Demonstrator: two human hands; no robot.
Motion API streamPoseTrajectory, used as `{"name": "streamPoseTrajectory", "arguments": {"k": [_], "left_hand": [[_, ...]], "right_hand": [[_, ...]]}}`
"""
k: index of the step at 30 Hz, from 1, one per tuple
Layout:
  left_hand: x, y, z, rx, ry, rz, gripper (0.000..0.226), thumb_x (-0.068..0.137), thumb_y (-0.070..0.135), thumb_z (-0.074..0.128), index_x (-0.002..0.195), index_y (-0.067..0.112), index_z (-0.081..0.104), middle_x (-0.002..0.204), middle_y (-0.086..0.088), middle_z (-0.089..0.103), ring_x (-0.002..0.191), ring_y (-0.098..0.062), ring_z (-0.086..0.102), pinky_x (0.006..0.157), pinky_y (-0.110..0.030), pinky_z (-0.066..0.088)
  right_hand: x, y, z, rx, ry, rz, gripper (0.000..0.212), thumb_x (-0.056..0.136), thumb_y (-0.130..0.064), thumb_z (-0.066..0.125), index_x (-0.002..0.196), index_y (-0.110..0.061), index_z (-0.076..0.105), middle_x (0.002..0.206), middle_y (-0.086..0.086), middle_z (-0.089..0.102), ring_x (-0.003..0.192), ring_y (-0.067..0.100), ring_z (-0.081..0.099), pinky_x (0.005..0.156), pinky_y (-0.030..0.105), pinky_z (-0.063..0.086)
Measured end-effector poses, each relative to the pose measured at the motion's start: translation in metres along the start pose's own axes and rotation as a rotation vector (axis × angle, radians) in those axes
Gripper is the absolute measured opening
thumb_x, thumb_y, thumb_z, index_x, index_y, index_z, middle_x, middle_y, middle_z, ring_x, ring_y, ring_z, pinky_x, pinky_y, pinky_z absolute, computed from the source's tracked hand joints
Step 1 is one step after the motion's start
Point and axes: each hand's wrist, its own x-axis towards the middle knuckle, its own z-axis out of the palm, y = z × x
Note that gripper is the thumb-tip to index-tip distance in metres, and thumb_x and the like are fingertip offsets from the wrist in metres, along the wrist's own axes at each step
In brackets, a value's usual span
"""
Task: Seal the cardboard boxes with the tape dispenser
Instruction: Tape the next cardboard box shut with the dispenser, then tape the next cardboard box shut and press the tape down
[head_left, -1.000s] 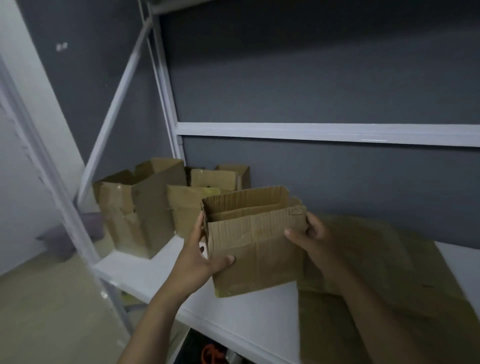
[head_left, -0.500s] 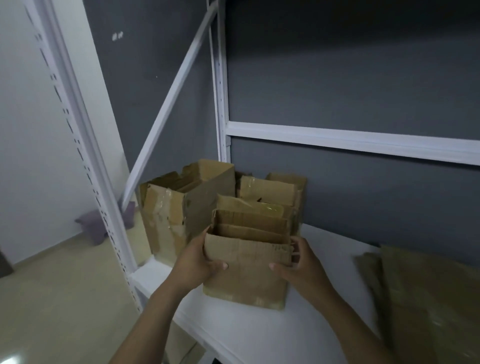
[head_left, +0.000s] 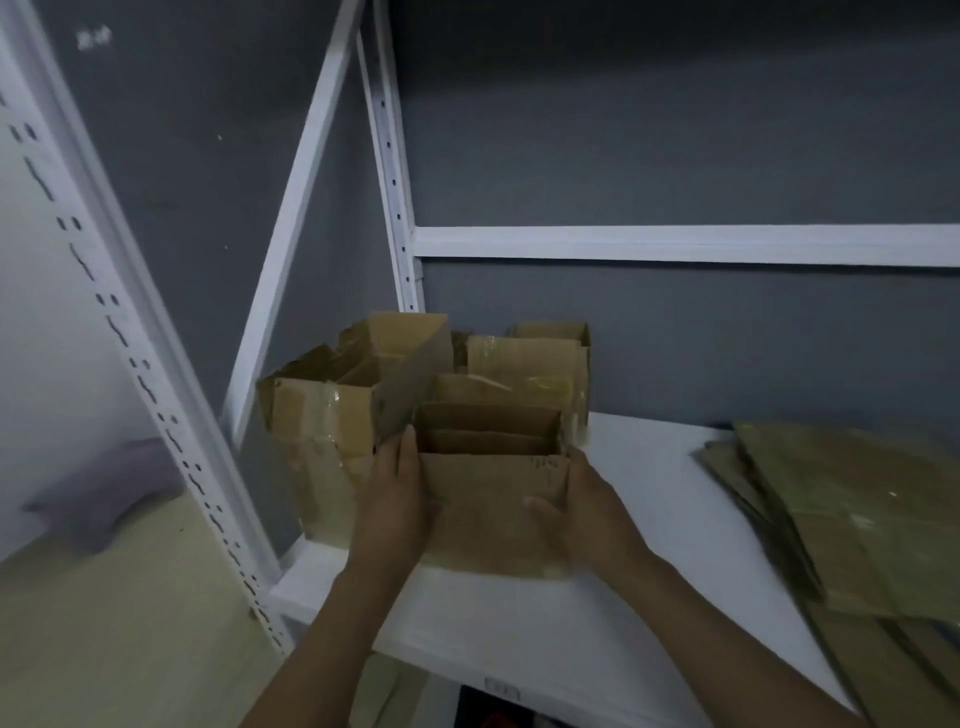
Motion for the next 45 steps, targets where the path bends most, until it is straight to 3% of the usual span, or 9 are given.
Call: {"name": "streamPoseTrajectory", "arguments": {"k": [5, 10, 18, 27, 31, 34, 37, 41, 45], "left_hand": [[0.004, -0.004, -0.015, 0.182, -0.091, 0.094, 0.101, 0.054, 0.025, 0.091, 0.139, -0.002, 0.043, 0.132, -0.03, 0.049, 0.112, -0.048, 0.054, 0.074, -0.055, 0.057], [0.009, 0.041, -0.025, 0.274, -0.037, 0.388, 0.081, 0.054, 0.038, 0.091, 0.123, 0.008, 0.063, 0.125, -0.023, 0.06, 0.112, -0.043, 0.06, 0.087, -0.055, 0.051], [0.01, 0.175, 0.019, 0.108, -0.277, 0.455, 0.066, 0.097, 0.047, 0.047, 0.153, 0.023, 0.022, 0.16, -0.002, 0.02, 0.146, -0.023, 0.018, 0.117, -0.035, 0.016], [-0.011, 0.334, 0.109, -0.089, -0.454, 0.5, 0.058, 0.092, 0.048, 0.057, 0.141, 0.021, 0.046, 0.147, -0.002, 0.045, 0.132, -0.021, 0.043, 0.105, -0.03, 0.037], [-0.019, 0.365, 0.139, -0.029, -0.601, 0.488, 0.111, 0.056, 0.085, 0.042, 0.15, 0.028, 0.027, 0.155, -0.001, 0.027, 0.142, -0.026, 0.026, 0.113, -0.038, 0.03], [-0.021, 0.365, 0.162, 0.09, -0.703, 0.457, 0.12, 0.061, 0.071, 0.07, 0.154, 0.028, 0.008, 0.159, -0.005, 0.007, 0.146, -0.032, 0.011, 0.113, -0.048, 0.03], [-0.023, 0.366, 0.167, 0.131, -0.671, 0.537, 0.096, 0.08, 0.054, 0.065, 0.155, 0.025, 0.013, 0.159, -0.008, 0.014, 0.142, -0.029, 0.023, 0.111, -0.04, 0.034], [-0.021, 0.373, 0.15, 0.138, -0.528, 0.636, 0.087, 0.072, 0.065, 0.019, 0.145, 0.023, 0.04, 0.145, -0.006, 0.045, 0.125, -0.027, 0.048, 0.105, -0.035, 0.033], [-0.013, 0.376, 0.144, 0.011, -0.2, 0.746, 0.046, 0.088, 0.048, 0.037, 0.106, 0.02, 0.069, 0.097, -0.001, 0.072, 0.082, -0.019, 0.068, 0.07, -0.022, 0.051]], "right_hand": [[-0.014, -0.014, -0.003, -0.098, -0.038, 0.076, 0.065, 0.085, -0.05, 0.065, 0.138, -0.026, 0.035, 0.13, -0.002, 0.056, 0.114, 0.019, 0.057, 0.095, 0.033, 0.049], [-0.037, -0.001, -0.044, -0.498, -0.101, 0.167, 0.065, 0.09, -0.05, 0.056, 0.144, -0.018, 0.037, 0.146, 0.006, 0.039, 0.13, 0.024, 0.043, 0.104, 0.034, 0.039], [-0.084, 0.062, -0.159, -0.706, -0.052, 0.262, 0.05, 0.091, -0.04, 0.057, 0.131, -0.01, 0.053, 0.141, 0.01, 0.047, 0.127, 0.026, 0.045, 0.103, 0.028, 0.036], [-0.139, 0.17, -0.306, -0.774, -0.153, 0.32, 0.055, 0.091, -0.043, 0.057, 0.139, -0.018, 0.047, 0.144, 0.008, 0.04, 0.131, 0.025, 0.041, 0.108, 0.034, 0.035], [-0.15, 0.213, -0.339, -0.74, -0.222, 0.277, 0.063, 0.093, -0.047, 0.054, 0.146, -0.018, 0.037, 0.154, 0.006, 0.03, 0.14, 0.022, 0.029, 0.113, 0.03, 0.023], [-0.153, 0.232, -0.341, -0.651, -0.28, 0.239, 0.07, 0.092, -0.052, 0.053, 0.15, -0.02, 0.03, 0.158, 0.0, 0.02, 0.144, 0.019, 0.02, 0.115, 0.028, 0.016], [-0.152, 0.241, -0.332, -0.579, -0.275, 0.184, 0.074, 0.09, -0.054, 0.055, 0.15, -0.022, 0.028, 0.159, -0.002, 0.017, 0.145, 0.016, 0.016, 0.114, 0.026, 0.015], [-0.147, 0.241, -0.309, -0.593, -0.229, 0.096, 0.08, 0.084, -0.062, 0.058, 0.15, -0.029, 0.026, 0.159, -0.005, 0.018, 0.144, 0.016, 0.017, 0.115, 0.03, 0.016], [-0.135, 0.232, -0.307, -0.667, 0.0, -0.016, 0.054, 0.096, -0.05, 0.045, 0.144, -0.028, 0.039, 0.15, -0.003, 0.038, 0.136, 0.017, 0.035, 0.111, 0.03, 0.025]]}}
